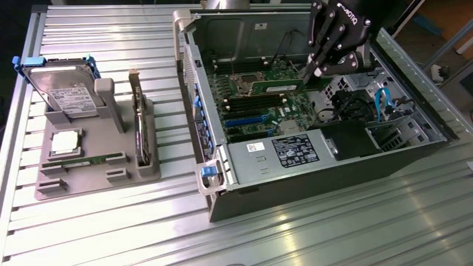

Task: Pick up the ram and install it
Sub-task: 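Pick up the ram and move it above insertion slot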

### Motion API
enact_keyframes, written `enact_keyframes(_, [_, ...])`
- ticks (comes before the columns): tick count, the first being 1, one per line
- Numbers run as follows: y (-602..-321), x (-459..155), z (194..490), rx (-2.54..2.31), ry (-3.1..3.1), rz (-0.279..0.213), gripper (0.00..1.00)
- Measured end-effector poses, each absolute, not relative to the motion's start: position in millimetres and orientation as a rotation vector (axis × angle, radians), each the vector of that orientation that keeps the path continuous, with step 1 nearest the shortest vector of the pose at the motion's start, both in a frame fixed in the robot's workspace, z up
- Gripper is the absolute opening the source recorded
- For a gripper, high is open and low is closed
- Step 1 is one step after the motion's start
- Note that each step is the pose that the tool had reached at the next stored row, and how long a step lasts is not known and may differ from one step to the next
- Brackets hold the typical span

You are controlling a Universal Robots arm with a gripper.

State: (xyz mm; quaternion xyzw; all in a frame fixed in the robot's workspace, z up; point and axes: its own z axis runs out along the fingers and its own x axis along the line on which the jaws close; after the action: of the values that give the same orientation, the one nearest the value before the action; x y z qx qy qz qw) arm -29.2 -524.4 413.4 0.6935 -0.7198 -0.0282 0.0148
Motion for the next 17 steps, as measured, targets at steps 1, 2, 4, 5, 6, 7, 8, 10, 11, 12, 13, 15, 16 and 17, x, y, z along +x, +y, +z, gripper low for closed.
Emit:
enact_keyframes(1, [-524.5, -28.4, 413.4, 2.158, -2.24, -0.088, 0.12])
enact_keyframes(2, [-524.5, -28.3, 413.4, 2.158, -2.24, -0.088, 0.12])
enact_keyframes(4, [-524.5, -28.1, 413.4, 2.158, -2.24, -0.088, 0.12])
enact_keyframes(5, [-524.4, -28.1, 413.4, 2.158, -2.24, -0.088, 0.12])
enact_keyframes(6, [-524.4, -28.1, 413.4, 2.158, -2.24, -0.088, 0.12])
enact_keyframes(7, [-524.4, -28.0, 413.4, 2.158, -2.24, -0.088, 0.12])
enact_keyframes(8, [-524.4, -27.2, 413.4, 2.159, -2.24, -0.088, 0.12])
enact_keyframes(10, [-524.4, -24.7, 413.4, 2.158, -2.24, -0.088, 0.12])
enact_keyframes(11, [-524.4, -23.5, 413.4, 2.158, -2.24, -0.088, 0.12])
enact_keyframes(12, [-524.4, -22.8, 413.4, 2.158, -2.24, -0.088, 0.12])
enact_keyframes(13, [-524.5, -22.8, 413.3, 2.158, -2.24, -0.088, 0.12])
enact_keyframes(15, [-524.4, -22.8, 413.4, 2.158, -2.24, -0.088, 0.12])
enact_keyframes(16, [-524.4, -22.8, 413.4, 2.158, -2.24, -0.088, 0.12])
enact_keyframes(17, [-524.4, -22.8, 413.4, 2.158, -2.24, -0.088, 0.12])
